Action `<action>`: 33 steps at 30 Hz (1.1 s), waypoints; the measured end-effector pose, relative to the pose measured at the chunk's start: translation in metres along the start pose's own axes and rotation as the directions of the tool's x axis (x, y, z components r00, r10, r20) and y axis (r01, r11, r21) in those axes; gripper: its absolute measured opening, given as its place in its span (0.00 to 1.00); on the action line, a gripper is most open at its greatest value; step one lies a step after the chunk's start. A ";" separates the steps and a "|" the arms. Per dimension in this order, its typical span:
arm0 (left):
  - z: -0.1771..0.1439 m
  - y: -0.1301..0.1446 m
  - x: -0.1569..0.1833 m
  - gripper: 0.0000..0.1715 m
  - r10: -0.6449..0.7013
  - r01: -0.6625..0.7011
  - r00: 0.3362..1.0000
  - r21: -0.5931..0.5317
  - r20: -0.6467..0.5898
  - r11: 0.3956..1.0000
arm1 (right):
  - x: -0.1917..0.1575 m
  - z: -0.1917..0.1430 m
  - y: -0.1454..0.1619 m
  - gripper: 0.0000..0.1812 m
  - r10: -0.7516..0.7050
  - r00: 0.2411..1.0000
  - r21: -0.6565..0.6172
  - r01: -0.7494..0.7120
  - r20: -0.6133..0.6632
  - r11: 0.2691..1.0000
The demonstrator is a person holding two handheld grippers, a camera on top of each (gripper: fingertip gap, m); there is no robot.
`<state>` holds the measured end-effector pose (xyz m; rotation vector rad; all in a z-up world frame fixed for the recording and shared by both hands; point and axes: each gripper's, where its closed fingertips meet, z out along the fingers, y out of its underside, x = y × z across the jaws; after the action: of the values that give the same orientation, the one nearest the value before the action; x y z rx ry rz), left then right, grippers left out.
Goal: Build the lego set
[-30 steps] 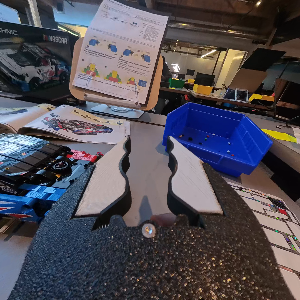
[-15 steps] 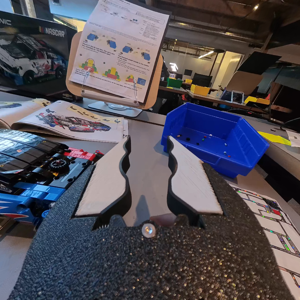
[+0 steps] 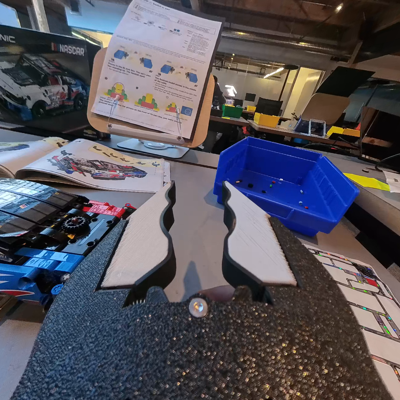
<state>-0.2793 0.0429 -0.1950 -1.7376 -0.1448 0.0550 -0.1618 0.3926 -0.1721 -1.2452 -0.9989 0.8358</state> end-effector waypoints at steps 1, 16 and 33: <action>0.000 0.000 0.000 0.15 -0.004 0.004 1.000 -0.003 -0.002 1.000 | -0.001 0.000 0.000 0.23 -0.002 1.000 0.001 0.002 0.002 1.000; -0.001 -0.001 0.002 0.14 -0.010 0.010 1.000 0.007 -0.021 1.000 | -0.002 0.003 0.002 0.22 -0.027 1.000 -0.011 0.027 0.000 1.000; -0.003 -0.003 0.001 0.14 -0.008 0.008 1.000 0.026 -0.011 1.000 | 0.001 0.014 0.003 0.20 -0.058 0.997 -0.016 0.057 -0.041 0.998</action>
<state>-0.2780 0.0406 -0.1912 -1.7107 -0.1424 0.0412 -0.1743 0.3989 -0.1741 -1.2363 -1.0044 0.7559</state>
